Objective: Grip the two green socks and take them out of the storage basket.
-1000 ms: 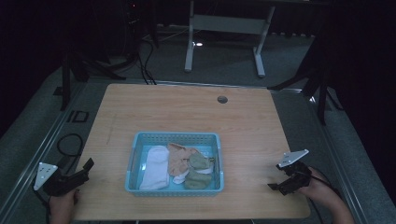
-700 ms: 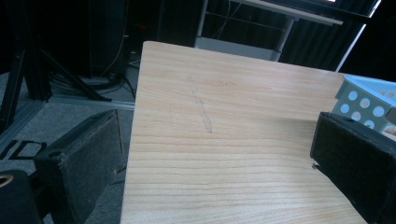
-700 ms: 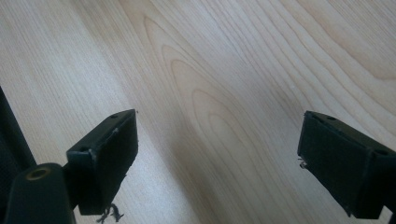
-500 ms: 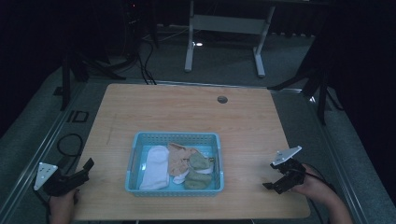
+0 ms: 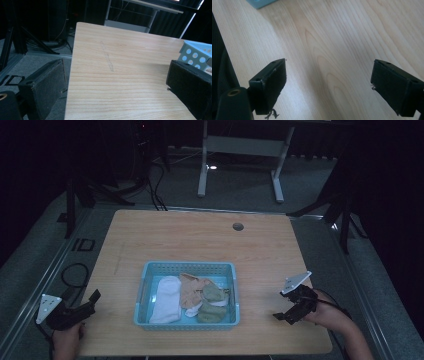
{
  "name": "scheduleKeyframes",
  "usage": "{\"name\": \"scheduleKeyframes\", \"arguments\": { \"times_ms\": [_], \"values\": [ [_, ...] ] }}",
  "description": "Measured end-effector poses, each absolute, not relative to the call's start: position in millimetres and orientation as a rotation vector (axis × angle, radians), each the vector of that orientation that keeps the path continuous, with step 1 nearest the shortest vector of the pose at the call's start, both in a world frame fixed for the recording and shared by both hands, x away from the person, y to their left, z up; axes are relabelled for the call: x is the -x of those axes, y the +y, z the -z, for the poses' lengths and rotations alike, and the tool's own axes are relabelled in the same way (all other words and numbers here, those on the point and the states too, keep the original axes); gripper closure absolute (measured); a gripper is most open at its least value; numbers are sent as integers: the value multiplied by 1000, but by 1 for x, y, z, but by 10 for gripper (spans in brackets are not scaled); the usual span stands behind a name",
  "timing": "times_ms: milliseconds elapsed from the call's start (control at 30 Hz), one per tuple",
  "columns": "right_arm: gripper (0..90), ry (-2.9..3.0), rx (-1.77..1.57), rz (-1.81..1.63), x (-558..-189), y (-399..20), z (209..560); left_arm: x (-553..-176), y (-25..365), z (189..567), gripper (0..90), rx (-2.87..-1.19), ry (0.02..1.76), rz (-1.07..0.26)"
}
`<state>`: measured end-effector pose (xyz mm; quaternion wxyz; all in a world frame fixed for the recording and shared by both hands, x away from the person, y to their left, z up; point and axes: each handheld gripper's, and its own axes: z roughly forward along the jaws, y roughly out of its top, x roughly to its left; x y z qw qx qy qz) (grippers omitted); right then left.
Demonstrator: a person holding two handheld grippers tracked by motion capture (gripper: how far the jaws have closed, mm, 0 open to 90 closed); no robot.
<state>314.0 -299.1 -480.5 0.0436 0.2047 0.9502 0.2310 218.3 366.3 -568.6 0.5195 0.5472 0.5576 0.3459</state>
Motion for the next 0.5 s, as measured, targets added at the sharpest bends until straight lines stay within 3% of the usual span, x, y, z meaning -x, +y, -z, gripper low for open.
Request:
{"name": "scheduleKeyframes", "arguments": {
  "times_ms": [500],
  "values": [
    [129, 2927, -560, -733, -321, -275, 461, -219, 366, 569, 24, -1313, 1337, -828]
  ]
}}
